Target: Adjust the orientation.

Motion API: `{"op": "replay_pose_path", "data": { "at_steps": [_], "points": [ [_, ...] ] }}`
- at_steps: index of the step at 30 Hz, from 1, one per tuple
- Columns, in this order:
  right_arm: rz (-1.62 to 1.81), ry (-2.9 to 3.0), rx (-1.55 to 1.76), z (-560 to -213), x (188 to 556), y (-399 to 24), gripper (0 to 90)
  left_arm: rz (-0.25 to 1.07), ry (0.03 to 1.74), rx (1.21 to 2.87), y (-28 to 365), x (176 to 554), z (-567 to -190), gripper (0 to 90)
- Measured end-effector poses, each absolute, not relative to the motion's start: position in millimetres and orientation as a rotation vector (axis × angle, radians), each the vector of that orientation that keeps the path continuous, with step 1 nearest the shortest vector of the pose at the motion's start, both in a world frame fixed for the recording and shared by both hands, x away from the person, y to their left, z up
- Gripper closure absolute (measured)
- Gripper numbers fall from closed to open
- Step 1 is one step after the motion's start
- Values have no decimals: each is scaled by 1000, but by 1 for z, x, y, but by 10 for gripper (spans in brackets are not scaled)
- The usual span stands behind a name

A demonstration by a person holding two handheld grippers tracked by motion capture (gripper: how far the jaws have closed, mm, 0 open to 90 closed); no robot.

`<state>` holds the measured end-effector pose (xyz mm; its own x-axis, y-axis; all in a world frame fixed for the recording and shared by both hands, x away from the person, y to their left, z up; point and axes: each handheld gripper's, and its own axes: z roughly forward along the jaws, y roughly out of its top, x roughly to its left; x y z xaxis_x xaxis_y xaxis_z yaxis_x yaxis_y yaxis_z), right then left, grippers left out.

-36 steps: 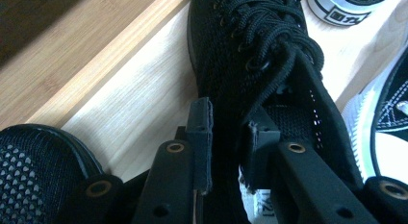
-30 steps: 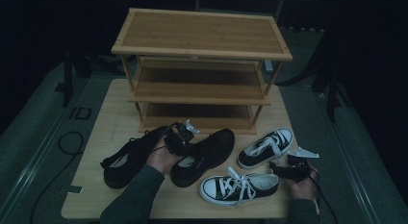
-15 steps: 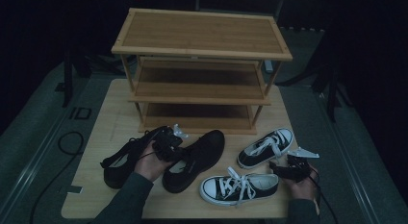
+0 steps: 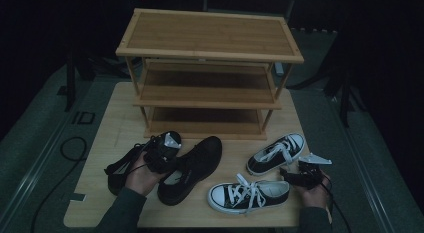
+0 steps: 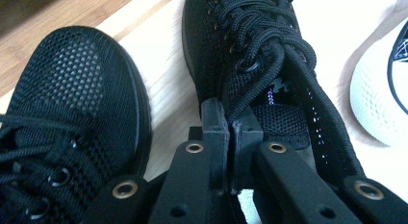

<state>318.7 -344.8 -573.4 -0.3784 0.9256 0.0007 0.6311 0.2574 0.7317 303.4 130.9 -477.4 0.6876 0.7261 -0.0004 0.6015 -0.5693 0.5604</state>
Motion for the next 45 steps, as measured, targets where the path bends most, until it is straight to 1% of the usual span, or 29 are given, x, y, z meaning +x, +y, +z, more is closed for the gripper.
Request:
{"op": "replay_pose_path", "data": {
  "at_steps": [17, 30, 45],
  "points": [
    [916, 2102, 1413, -573, 319, -345, 134, 300, 1052, 2357, 149, 292, -477, 870],
    [915, 2103, 1413, -573, 319, -345, 133, 326, 1122, 2334, 180, 275, -477, 870],
    [915, 2103, 1413, -573, 319, -345, 133, 318, 1180, 2307, 206, 263, -477, 870]
  ]
}}
